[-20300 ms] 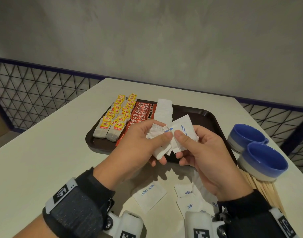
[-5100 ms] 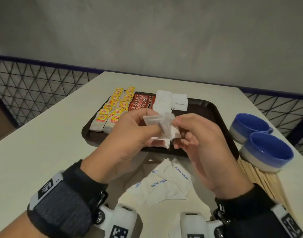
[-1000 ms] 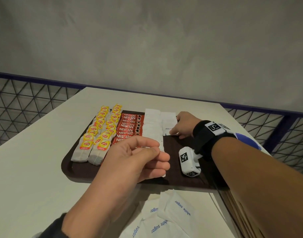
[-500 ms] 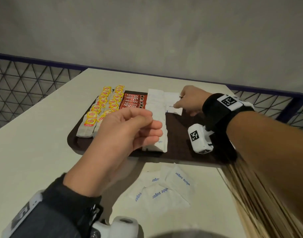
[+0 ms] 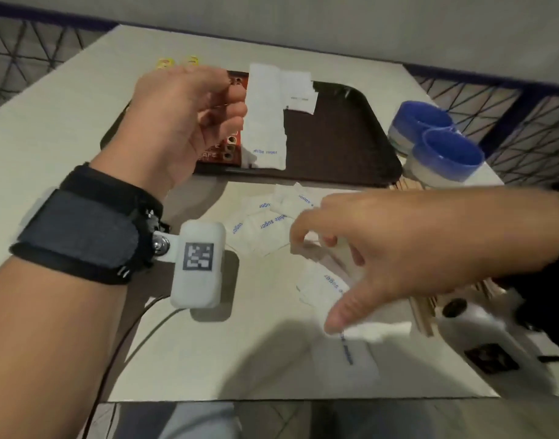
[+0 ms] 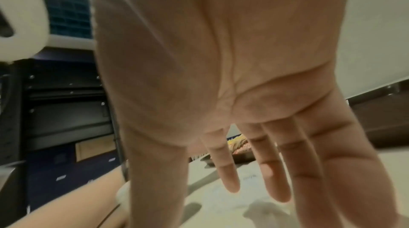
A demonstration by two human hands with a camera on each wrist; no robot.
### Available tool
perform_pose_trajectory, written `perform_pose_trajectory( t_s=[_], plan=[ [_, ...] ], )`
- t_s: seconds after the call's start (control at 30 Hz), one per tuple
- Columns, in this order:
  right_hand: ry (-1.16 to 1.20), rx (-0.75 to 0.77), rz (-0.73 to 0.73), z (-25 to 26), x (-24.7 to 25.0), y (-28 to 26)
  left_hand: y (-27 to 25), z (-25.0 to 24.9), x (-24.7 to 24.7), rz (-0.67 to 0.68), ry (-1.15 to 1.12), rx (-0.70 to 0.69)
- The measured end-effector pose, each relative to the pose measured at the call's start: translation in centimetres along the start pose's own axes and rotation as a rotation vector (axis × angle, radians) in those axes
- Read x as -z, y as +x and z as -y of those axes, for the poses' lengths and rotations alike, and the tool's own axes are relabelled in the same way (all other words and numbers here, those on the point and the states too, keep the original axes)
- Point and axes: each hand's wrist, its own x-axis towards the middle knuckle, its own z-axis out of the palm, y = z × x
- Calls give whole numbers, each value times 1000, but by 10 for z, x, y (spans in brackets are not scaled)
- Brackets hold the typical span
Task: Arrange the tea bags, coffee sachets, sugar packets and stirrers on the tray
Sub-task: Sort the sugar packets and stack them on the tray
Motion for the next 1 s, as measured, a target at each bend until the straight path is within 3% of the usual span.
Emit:
perform_pose_trajectory(
  t_s=[0.1, 0.27, 0.57, 0.8, 1.0],
  plan=[
    [-59, 6, -10, 2, -27, -9, -2, 0, 0, -4, 21, -4],
    [82, -3, -96, -4, -29, 3, -5, -2, -1, 5, 34, -11],
    [393, -36, -384, -20, -11, 37, -7, -3, -3, 2, 60, -1],
    [965, 61, -358, -21, 17, 57, -7, 0, -5, 28, 162, 16],
    [1633, 177, -570, -30, 33, 79, -6, -2, -8, -71, 201, 38]
  ],
)
